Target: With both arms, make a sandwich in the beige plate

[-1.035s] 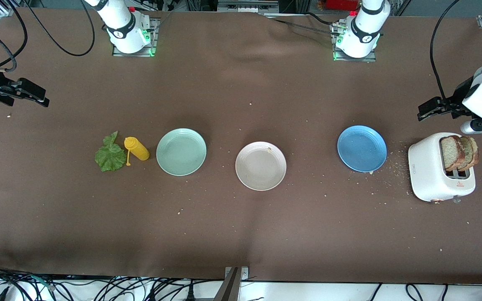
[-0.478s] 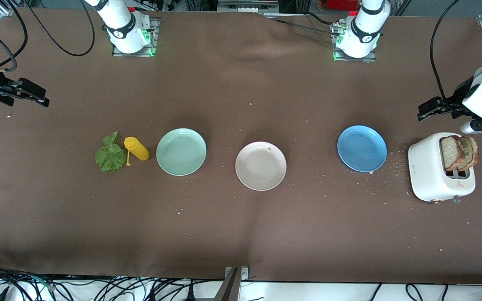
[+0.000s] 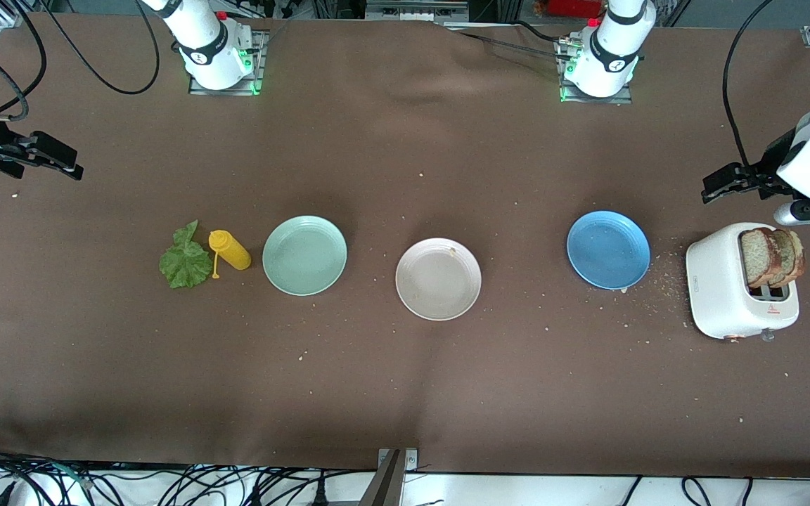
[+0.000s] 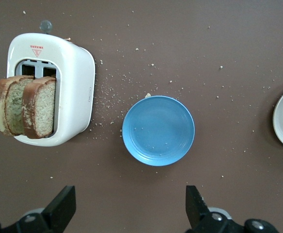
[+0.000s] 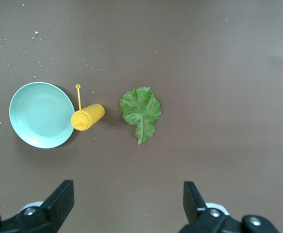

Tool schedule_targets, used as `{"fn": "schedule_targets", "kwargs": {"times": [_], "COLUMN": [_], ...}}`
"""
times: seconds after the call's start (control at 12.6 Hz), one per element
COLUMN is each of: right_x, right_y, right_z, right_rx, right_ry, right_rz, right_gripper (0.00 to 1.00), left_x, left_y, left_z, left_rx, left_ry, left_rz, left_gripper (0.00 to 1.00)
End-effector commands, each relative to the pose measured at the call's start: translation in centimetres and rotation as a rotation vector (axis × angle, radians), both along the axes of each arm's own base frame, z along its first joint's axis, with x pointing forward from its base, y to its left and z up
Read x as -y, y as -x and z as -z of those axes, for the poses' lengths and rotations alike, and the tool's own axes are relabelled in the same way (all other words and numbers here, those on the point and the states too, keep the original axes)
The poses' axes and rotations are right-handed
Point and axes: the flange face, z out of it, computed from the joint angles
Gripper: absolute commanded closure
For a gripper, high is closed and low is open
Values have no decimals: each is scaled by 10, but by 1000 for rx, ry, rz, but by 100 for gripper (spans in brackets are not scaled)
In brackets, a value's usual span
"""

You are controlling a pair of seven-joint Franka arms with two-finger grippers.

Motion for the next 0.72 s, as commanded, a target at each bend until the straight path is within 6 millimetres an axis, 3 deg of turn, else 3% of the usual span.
{"fn": "schedule_targets", "kwargs": {"times": [0.0, 0.64], "right_x": [-1, -1], "right_y": [2, 4], "right_z": [-7, -5], "right_rx": [-2, -21], "right_ry": [8, 6], "right_rz": [3, 9], "right_gripper": [0, 0], "left_x": [-3, -3], "left_y": [1, 1], "left_z": [-7, -6], "left_rx": [5, 3], "left_ry": [26, 25], "left_rz": [15, 16], "left_gripper": [0, 0]}}
